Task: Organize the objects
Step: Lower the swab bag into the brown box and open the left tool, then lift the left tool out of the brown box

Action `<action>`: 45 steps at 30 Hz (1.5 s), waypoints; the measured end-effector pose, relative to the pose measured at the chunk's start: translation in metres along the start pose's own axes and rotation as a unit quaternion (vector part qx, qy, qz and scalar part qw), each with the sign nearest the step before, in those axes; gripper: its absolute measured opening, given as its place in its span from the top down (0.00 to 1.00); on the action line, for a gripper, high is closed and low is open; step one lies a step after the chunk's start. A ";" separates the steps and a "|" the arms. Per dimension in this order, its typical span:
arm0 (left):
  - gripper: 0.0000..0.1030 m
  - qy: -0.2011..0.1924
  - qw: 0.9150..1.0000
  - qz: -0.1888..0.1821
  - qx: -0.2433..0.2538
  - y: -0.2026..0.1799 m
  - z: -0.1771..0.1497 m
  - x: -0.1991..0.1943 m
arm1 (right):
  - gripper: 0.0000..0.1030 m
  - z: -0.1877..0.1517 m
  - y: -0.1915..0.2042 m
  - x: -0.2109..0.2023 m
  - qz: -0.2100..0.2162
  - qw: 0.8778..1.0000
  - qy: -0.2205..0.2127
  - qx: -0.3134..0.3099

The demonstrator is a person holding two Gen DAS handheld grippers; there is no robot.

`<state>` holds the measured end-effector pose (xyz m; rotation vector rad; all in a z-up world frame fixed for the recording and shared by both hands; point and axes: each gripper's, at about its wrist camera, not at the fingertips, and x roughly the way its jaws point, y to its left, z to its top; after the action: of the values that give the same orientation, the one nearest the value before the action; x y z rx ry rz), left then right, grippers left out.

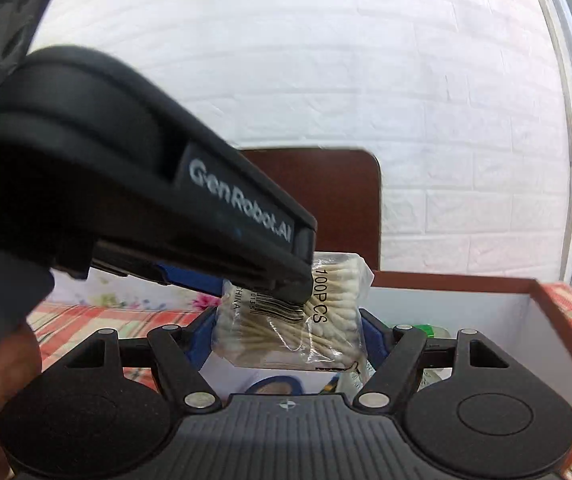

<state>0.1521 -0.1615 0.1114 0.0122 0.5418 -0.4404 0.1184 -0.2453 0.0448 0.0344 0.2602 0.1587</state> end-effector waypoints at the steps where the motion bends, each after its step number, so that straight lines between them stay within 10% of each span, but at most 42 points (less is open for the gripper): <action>1: 0.43 0.004 1.000 0.029 0.007 -0.001 0.001 0.011 | 0.22 -0.001 -0.002 0.012 -0.013 1.000 0.014 -0.008; 9: 0.42 0.024 0.991 0.125 0.033 0.007 -0.003 0.005 | 0.14 -0.013 -0.015 -0.017 -0.038 0.999 -0.002 0.018; 21: 0.39 0.031 0.991 0.128 0.032 -0.004 -0.035 -0.047 | 0.07 -0.046 -0.006 -0.125 -0.082 0.994 -0.033 0.067; 45: 0.17 0.028 0.989 0.143 0.021 0.003 -0.106 -0.131 | 0.06 -0.044 -0.012 -0.190 -0.069 0.981 0.014 0.179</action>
<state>0.0008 -0.0928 0.0859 0.1424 0.5764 -0.1712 -0.0726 -0.2872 0.0495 0.3717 0.3160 -0.0266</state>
